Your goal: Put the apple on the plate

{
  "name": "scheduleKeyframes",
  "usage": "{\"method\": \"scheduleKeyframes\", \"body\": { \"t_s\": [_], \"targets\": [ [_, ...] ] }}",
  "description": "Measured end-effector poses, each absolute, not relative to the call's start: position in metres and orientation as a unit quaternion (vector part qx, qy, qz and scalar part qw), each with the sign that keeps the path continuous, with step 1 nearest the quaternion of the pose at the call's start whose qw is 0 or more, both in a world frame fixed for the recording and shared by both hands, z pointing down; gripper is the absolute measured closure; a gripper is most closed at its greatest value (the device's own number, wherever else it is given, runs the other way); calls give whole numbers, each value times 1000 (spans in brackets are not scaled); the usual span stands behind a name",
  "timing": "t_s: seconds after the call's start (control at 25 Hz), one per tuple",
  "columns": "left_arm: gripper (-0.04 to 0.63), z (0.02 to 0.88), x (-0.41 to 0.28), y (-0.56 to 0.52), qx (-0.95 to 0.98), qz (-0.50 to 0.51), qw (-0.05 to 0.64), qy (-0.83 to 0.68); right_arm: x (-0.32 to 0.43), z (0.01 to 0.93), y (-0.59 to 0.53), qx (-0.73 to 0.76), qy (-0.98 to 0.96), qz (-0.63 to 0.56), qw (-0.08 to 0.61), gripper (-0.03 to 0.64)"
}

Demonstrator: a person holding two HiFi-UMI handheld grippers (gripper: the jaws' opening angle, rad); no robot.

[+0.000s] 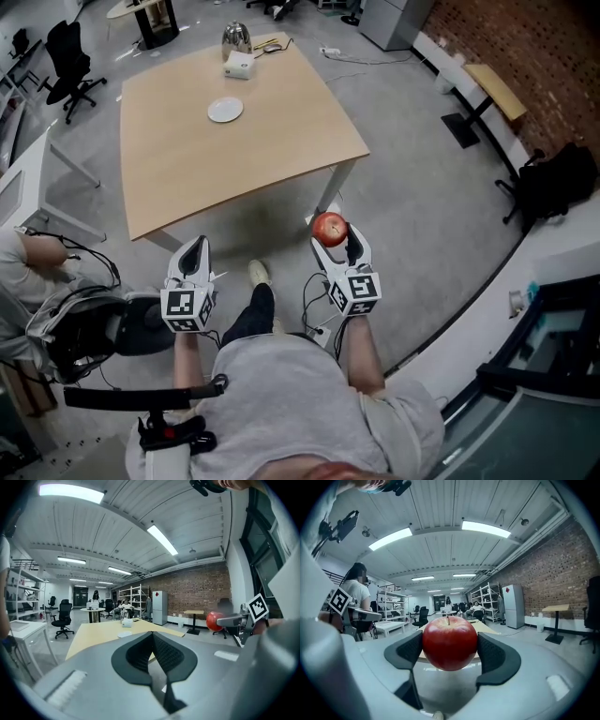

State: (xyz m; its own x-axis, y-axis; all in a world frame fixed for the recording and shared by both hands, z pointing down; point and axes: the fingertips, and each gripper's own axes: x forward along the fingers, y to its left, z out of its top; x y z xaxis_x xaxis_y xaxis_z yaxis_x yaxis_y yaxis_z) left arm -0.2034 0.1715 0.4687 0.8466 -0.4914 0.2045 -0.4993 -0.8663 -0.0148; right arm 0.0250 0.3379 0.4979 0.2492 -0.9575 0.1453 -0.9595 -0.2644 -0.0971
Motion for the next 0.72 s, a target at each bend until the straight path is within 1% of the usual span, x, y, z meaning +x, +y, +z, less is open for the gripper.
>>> {"method": "scheduleKeyframes", "body": {
  "t_s": [0.44, 0.72],
  "targets": [
    [575, 472, -135, 96, 963, 109, 25, -244, 79, 508, 261, 786, -609, 106, 8, 247],
    [575, 469, -107, 56, 963, 120, 31, -241, 104, 501, 217, 781, -614, 109, 6, 247]
  ]
}}
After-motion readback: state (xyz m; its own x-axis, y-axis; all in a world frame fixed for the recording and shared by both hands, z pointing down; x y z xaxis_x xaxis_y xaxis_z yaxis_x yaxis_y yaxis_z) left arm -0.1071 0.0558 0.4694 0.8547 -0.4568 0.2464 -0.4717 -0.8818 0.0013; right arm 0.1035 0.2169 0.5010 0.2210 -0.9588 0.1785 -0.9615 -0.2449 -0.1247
